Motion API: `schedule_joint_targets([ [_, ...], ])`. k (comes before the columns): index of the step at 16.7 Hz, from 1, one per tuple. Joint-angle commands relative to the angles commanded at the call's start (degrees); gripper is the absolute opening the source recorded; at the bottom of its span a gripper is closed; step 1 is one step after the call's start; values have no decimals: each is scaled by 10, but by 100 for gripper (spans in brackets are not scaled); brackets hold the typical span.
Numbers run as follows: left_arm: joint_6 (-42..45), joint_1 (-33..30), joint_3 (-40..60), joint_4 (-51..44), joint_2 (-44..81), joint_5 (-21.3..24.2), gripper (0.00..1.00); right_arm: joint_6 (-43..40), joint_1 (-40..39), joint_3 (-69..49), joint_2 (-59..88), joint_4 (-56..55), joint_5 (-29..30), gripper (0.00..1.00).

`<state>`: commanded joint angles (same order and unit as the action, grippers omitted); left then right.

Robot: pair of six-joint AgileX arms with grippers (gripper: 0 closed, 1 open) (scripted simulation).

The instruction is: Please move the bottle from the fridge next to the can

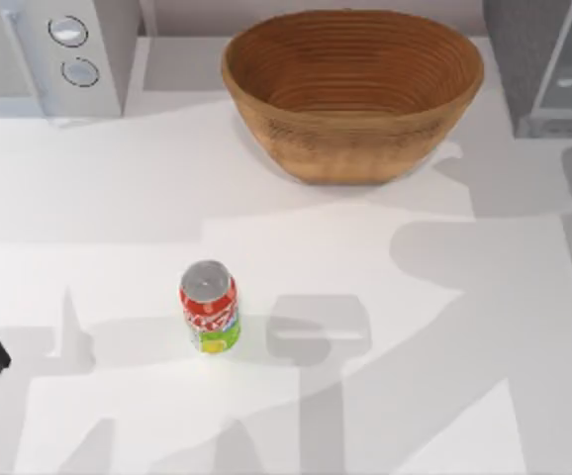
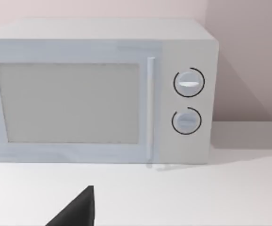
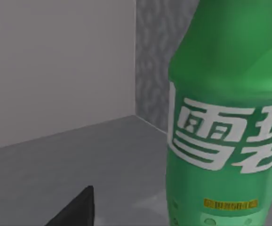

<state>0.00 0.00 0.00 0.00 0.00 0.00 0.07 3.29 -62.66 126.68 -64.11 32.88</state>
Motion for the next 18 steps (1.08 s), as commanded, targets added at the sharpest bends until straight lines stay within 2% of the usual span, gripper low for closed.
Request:
schedule_joint_targets([
  [4, 0, 0, 0, 0, 0, 0, 100, 0, 0, -7, 3, 5, -2, 100],
  [13, 0, 0, 0, 0, 0, 0, 100, -1, 39, -152, 76, 75, -38, 100],
  [17, 0, 0, 0, 0, 0, 0, 100, -1, 40, -155, 78, 77, -39, 100],
  [18, 0, 0, 0, 0, 0, 0, 100, -1, 40, -155, 78, 77, -39, 92],
])
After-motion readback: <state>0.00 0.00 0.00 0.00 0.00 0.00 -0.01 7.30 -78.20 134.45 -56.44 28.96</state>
